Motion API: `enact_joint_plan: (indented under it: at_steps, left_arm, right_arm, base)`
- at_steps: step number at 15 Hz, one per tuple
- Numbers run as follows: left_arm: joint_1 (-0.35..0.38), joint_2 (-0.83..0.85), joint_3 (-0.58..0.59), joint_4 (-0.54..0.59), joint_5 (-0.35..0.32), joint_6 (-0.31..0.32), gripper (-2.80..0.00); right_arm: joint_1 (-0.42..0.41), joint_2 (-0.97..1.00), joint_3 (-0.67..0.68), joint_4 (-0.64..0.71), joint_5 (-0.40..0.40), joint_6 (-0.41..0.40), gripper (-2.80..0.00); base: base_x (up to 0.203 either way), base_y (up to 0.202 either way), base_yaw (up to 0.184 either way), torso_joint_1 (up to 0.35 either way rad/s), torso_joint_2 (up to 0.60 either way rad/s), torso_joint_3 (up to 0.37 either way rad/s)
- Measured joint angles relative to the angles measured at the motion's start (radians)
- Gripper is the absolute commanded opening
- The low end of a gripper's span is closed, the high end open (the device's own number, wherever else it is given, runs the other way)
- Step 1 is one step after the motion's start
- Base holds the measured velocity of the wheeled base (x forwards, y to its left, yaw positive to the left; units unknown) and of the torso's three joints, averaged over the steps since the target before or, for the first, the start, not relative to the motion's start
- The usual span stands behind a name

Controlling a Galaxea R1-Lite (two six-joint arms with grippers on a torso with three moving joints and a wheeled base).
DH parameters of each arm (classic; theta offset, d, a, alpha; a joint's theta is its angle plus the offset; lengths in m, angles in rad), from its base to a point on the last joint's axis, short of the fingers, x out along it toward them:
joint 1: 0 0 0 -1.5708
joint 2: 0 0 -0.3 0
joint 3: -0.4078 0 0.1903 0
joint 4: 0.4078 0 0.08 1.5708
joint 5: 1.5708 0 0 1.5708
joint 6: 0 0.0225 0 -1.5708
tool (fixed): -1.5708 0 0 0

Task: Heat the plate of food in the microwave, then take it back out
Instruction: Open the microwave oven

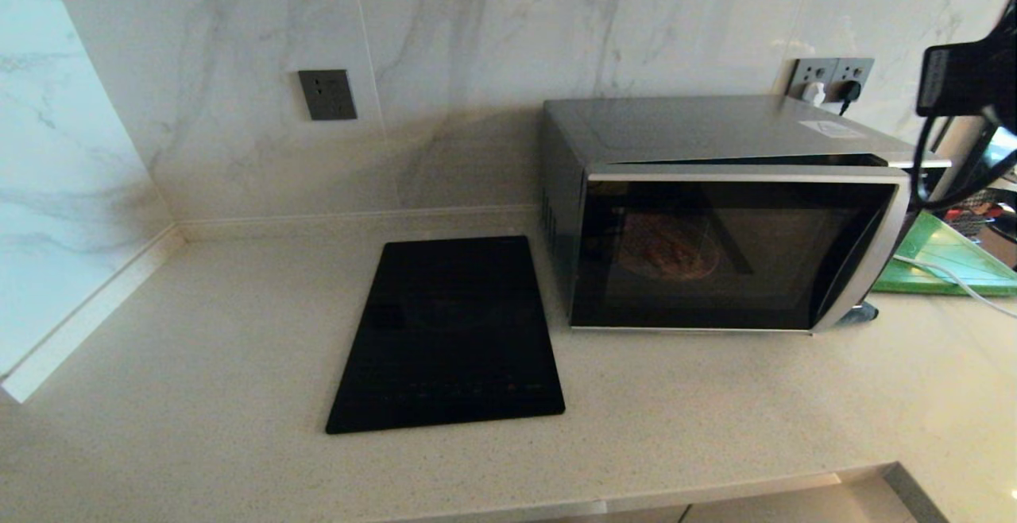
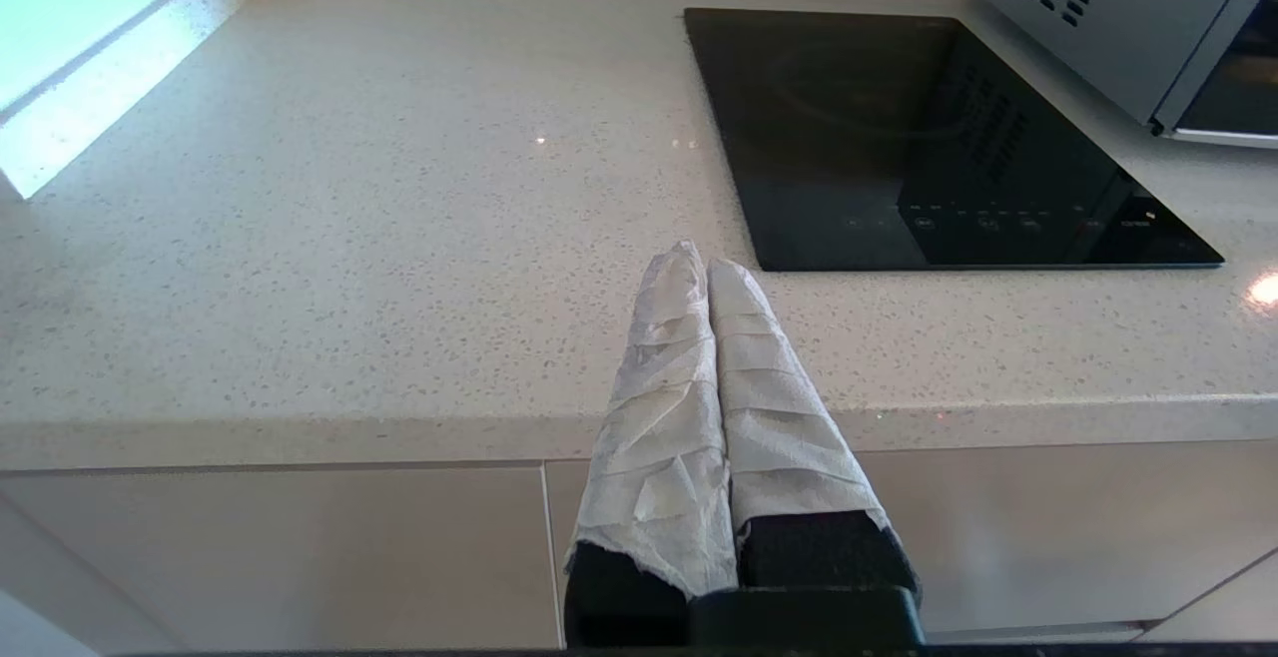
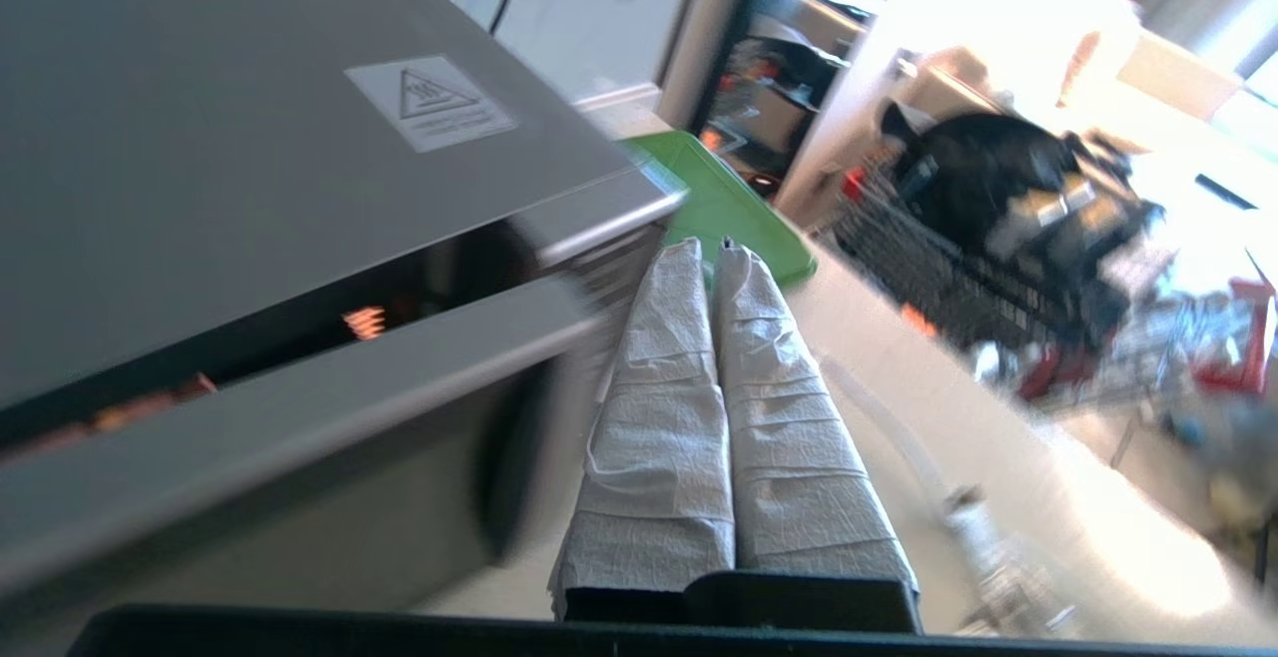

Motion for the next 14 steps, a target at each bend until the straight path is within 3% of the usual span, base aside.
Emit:
enact_joint_plan:
  at_steps: [4,7,10,14]
  left_arm:
    - [0.000,0.000,0.000,0.000,0.000,0.000,-2.80]
    - [0.000,0.000,0.000,0.000,0.000,0.000,-2.80]
    - [0.000,0.000,0.000,0.000,0.000,0.000,-2.80]
    - [0.000,0.000,0.000,0.000,0.001,0.000,-2.80]
  right_arm:
    - [-0.127,-0.069,-0.172,0.437,0.367,0.046,-2.80]
    - [-0.179,-0.045,-0.292,0.641,0.607,0.175,-2.80]
    - [-0.192,0.033,-0.404,0.739,0.714,0.361,-2.80]
    - [-0.251,0.130,-0.436,0.706,0.770,0.540,-2.80]
  base:
    - [0.000,0.000,0.000,0.000,0.00,0.000]
    - [0.000,0.000,0.000,0.000,0.00,0.000]
    - [0.000,0.000,0.000,0.000,0.00,0.000]
    - [0.000,0.000,0.000,0.000,0.00,0.000]
